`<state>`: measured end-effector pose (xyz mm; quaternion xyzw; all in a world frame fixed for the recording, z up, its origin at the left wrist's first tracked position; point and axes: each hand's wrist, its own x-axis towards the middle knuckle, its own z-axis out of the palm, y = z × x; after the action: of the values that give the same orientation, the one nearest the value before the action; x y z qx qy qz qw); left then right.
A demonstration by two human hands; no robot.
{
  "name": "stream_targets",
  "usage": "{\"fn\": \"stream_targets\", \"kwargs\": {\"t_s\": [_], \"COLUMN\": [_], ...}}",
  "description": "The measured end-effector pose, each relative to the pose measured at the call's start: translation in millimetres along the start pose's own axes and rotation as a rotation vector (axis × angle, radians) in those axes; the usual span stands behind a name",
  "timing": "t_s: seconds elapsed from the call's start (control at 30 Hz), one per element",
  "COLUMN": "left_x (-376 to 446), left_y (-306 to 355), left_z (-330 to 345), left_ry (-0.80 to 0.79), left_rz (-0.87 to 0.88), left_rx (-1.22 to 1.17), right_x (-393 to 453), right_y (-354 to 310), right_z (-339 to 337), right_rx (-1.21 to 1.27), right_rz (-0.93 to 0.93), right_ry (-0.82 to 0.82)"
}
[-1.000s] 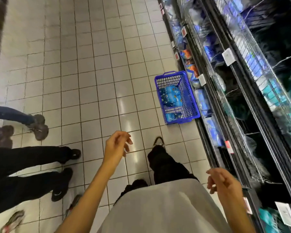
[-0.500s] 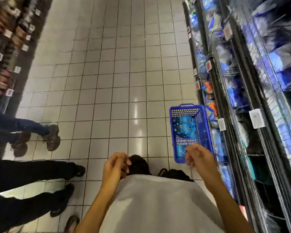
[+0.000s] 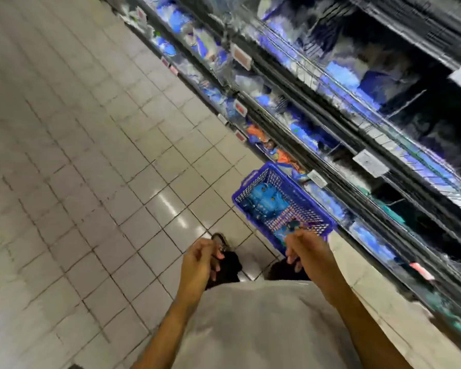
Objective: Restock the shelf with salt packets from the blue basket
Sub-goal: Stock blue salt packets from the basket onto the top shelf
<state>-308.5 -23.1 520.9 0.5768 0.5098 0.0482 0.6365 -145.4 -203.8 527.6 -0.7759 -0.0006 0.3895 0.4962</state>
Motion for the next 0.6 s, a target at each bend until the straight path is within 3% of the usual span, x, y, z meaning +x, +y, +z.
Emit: {"fn": "stream_targets", "kwargs": {"t_s": [0.3,0.6], "left_x": [102,177], "left_y": [56,3], "left_z": [27,124], "left_ry": [-0.373,-0.478], "left_rz": [0.012,-0.100], "left_rx": [0.373,0.597], "right_x": [-12,51], "right_y": [31,113], "right_z": [17,10], "right_rx": [0.316,0.543], "right_rz": [0.203,0.443], "right_ry": [0.421,0.453]}}
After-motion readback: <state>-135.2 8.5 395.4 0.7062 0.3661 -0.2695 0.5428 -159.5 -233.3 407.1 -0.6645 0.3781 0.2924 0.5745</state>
